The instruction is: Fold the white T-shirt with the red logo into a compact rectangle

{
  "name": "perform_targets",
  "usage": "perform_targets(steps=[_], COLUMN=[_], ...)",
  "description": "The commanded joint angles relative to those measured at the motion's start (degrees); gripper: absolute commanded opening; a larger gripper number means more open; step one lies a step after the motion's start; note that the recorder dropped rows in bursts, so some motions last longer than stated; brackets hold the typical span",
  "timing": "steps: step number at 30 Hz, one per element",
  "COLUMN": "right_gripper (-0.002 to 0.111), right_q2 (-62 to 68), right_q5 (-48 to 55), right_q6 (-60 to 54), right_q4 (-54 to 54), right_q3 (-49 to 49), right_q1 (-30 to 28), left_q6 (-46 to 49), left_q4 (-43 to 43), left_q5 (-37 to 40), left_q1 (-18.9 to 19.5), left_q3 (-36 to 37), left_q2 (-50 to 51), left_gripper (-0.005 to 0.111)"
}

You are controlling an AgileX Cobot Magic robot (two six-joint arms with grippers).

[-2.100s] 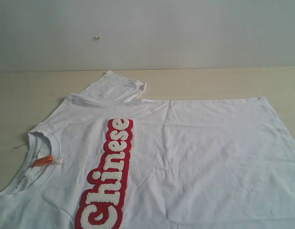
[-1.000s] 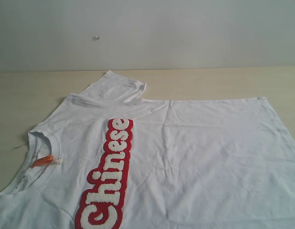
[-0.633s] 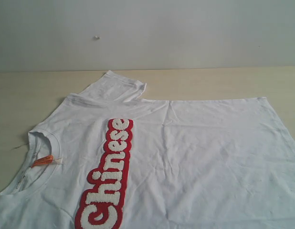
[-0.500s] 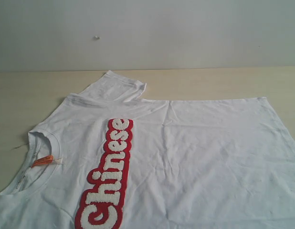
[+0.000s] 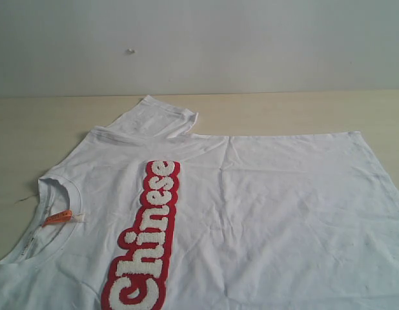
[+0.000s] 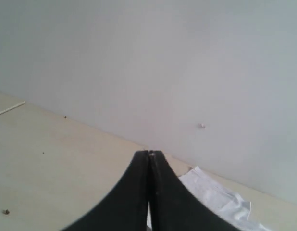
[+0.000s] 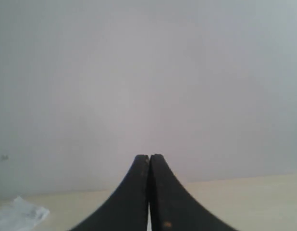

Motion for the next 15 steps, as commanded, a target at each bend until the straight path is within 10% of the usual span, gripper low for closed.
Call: perform_targets(steps=[1, 15], right_gripper=[0.0, 0.0], right_q2=[-0.35, -0.35], right_q5=[-4.85, -11.64], right_q6=[7.36, 11.6], right_q4=[9.51, 11.37], right_q3=[0.23, 0.23], right_q1=[-0.23, -0.23], left_q6=[-0.03, -18.31], left_q4=[-0.7, -0.7], left_q5=[-3.04, -4.45], left_q1=[-0.33, -0.33], left_q3=[0.18, 0.18], left_q2=[-0.32, -0.32], left_gripper=[0.0, 0.0])
